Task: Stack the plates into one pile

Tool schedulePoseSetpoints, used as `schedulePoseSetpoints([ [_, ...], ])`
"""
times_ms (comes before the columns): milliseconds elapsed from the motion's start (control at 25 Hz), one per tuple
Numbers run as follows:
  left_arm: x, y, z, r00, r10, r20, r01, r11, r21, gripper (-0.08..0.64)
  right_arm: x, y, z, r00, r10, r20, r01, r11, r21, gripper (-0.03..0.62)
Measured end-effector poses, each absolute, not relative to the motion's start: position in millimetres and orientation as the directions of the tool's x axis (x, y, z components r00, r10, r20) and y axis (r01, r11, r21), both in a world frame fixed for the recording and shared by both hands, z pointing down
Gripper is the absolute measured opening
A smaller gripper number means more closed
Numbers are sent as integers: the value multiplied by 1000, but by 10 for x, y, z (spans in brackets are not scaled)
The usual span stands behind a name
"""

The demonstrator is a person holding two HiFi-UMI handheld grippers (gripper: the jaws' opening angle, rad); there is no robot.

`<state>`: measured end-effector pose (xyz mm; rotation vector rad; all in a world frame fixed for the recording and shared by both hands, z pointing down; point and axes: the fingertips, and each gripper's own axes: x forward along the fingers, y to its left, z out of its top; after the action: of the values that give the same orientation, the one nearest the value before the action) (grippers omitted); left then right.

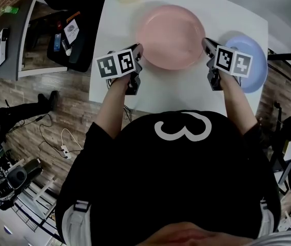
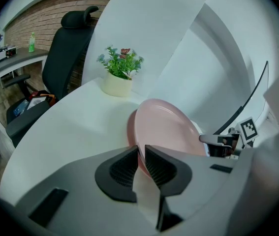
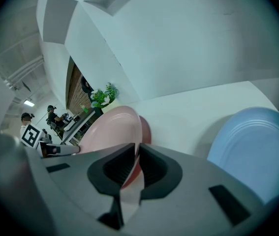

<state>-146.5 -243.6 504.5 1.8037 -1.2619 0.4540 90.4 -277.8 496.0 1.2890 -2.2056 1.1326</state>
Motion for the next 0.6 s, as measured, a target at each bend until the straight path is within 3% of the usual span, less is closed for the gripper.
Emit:
schedulePoseSetpoints([
  [600,-1467,-2552,5182,399,-570,719,-905,-120,407,51,859,-2861,5109,-478,-560,677,-878,275,-392,43],
])
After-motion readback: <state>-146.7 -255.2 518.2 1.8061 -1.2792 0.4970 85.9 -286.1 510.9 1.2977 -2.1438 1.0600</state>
